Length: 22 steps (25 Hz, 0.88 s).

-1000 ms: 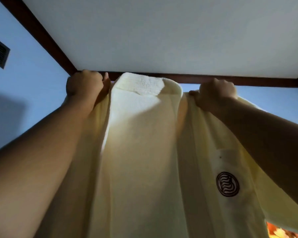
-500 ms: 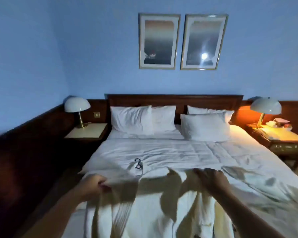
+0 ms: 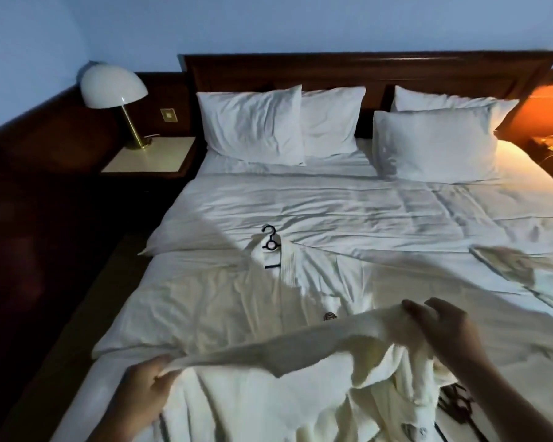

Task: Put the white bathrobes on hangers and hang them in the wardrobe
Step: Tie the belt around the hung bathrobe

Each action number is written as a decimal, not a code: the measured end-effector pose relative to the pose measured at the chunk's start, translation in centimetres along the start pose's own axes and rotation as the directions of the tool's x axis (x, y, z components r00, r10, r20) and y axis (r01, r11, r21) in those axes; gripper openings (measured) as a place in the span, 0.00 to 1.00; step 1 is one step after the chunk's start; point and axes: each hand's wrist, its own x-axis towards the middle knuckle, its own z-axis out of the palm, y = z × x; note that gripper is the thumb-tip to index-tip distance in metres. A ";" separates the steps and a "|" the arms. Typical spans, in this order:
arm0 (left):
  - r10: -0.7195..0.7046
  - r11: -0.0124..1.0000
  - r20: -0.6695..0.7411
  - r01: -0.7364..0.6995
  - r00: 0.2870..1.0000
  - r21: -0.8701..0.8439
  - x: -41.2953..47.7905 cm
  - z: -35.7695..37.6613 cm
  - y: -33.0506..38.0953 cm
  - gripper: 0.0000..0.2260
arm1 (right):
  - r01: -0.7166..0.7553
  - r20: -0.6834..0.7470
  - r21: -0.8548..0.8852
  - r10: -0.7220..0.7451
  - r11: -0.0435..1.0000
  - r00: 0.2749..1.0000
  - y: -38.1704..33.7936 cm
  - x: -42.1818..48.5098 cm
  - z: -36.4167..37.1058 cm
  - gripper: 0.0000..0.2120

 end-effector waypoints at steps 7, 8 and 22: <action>-0.203 0.942 -0.193 0.137 0.960 -0.307 19.6 -2.5 1.3 0.17 | 0.194 0.083 -0.118 -0.185 0.974 0.979 -4.3 18.8 8.1 0.12; -0.156 0.956 -0.245 0.084 0.957 -0.280 22.6 -2.0 2.3 0.22 | 0.167 -0.025 -0.122 -0.171 0.978 0.985 -4.2 22.4 10.9 0.12; -0.144 0.987 -0.151 0.131 0.978 -0.094 42.5 18.6 -7.6 0.27 | -0.037 -0.244 -0.579 -0.130 0.814 0.961 5.3 36.4 42.2 0.14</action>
